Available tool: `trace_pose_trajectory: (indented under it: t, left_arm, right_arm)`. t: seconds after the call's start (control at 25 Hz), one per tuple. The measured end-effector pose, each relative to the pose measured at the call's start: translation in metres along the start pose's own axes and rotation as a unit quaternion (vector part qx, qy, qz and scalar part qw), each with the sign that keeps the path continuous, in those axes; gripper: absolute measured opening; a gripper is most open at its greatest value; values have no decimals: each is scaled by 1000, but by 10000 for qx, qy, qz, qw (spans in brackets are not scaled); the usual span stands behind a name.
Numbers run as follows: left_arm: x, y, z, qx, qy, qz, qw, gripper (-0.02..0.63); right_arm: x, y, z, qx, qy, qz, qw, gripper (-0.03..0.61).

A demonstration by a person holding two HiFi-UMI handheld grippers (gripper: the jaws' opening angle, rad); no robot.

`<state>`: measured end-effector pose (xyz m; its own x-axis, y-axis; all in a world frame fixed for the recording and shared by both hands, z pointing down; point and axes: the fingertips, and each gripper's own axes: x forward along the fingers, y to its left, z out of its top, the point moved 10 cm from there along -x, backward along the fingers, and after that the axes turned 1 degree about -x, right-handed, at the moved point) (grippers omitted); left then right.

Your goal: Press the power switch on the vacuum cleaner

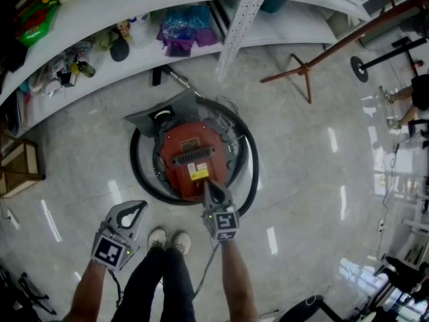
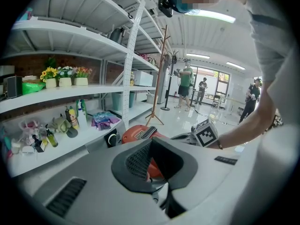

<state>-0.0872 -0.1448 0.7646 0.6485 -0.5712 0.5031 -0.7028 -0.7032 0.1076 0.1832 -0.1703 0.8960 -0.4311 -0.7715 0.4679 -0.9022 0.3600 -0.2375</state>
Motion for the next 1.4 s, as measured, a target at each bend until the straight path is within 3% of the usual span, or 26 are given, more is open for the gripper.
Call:
trace_pose_trajectory:
  t: [0.76, 1.4]
  left_arm:
    - [0, -7, 7, 21, -9, -77, 10000, 8]
    - [-17, -18, 40, 81, -156, -116, 9998, 8]
  right_arm:
    - [-12, 2, 5, 75, 30, -50, 10000, 11]
    - [-55, 20, 47, 38, -250, -143, 9996, 11]
